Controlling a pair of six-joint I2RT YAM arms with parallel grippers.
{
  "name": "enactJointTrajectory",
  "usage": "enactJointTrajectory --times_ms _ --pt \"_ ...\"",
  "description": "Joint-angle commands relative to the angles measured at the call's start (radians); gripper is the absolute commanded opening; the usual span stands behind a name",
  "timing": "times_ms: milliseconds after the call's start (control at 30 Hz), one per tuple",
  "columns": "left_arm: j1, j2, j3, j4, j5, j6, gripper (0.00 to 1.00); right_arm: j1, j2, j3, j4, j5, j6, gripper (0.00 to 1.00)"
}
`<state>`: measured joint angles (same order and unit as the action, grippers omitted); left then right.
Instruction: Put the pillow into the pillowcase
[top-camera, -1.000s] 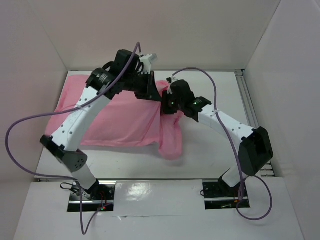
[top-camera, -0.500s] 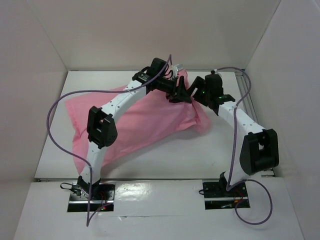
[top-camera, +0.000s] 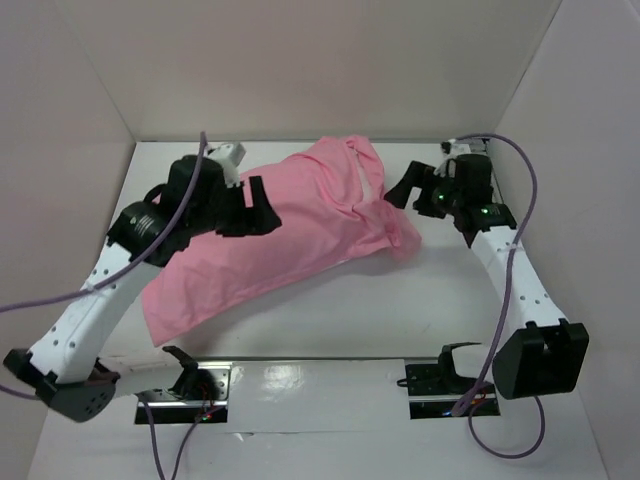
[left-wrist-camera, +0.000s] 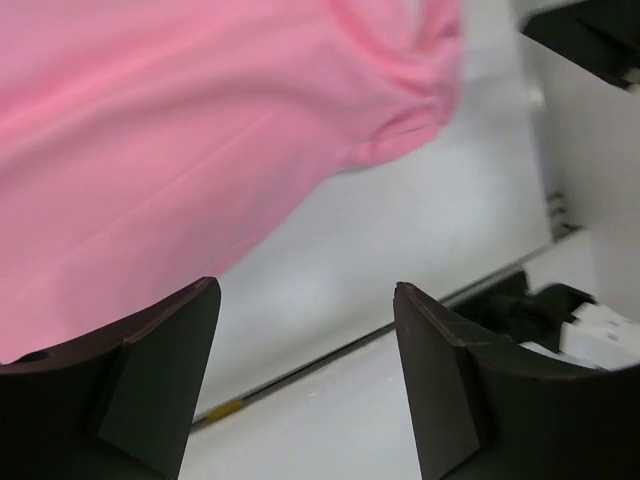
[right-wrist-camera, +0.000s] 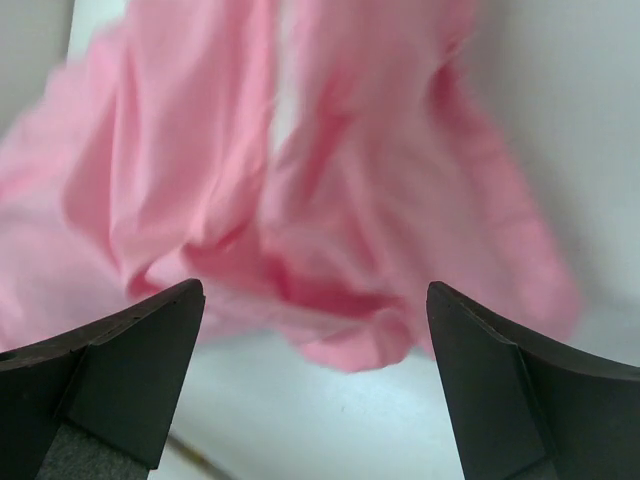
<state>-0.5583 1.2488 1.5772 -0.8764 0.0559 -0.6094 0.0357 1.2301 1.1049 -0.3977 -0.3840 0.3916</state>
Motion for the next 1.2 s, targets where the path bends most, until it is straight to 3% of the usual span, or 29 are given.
enactJointTrajectory --times_ms 0,100,200,300,333,400,433,467,700,867,933,967,1000,1100,1167 --pt "0.034 -0.029 -0.187 -0.099 -0.252 -0.093 0.83 0.167 0.022 0.032 -0.114 -0.092 -0.147 0.99" --pt "0.058 -0.066 -0.298 -0.121 -0.274 -0.125 0.83 0.345 0.054 0.053 -0.171 0.167 -0.172 0.99" --pt "0.067 -0.077 -0.388 -0.108 -0.298 -0.153 0.83 0.433 0.129 0.067 -0.207 0.406 -0.145 0.99" --pt "0.077 -0.063 -0.459 -0.043 -0.298 -0.153 0.8 0.444 0.21 0.067 -0.175 0.612 -0.088 0.99" --pt "0.086 -0.037 -0.474 0.023 -0.286 -0.139 0.78 0.434 0.241 0.067 -0.155 0.625 -0.053 0.91" --pt "0.097 0.004 -0.488 0.103 -0.271 -0.119 0.76 0.402 0.253 0.041 -0.096 0.61 -0.014 0.57" --pt "0.11 0.067 -0.488 0.166 -0.262 -0.095 0.75 0.388 0.264 0.041 -0.086 0.6 0.024 0.13" --pt "0.11 0.102 -0.465 0.19 -0.261 -0.086 0.75 0.371 0.264 0.026 -0.086 0.6 0.048 0.0" --pt "0.12 0.436 -0.05 0.234 -0.194 0.023 0.74 0.225 0.085 -0.131 -0.055 0.511 0.118 0.0" --pt "0.12 0.457 0.101 0.15 -0.22 0.065 0.76 0.216 0.052 -0.151 -0.044 0.499 0.141 0.02" --pt "0.144 0.399 0.052 0.12 -0.22 0.056 0.78 0.216 0.065 -0.136 -0.044 0.487 0.141 0.25" --pt "0.156 0.318 0.018 0.105 -0.22 0.028 0.83 0.216 0.074 -0.116 -0.044 0.487 0.141 0.64" --pt "0.193 0.273 -0.017 0.087 -0.22 0.004 0.89 0.216 0.074 -0.103 -0.055 0.487 0.141 0.76" --pt "0.327 0.105 -0.185 0.045 -0.208 -0.091 0.96 0.216 0.045 -0.051 -0.078 0.487 0.132 0.91" --pt "0.418 0.034 -0.308 0.034 -0.188 -0.119 0.96 0.216 0.014 -0.022 -0.102 0.496 0.118 0.93"
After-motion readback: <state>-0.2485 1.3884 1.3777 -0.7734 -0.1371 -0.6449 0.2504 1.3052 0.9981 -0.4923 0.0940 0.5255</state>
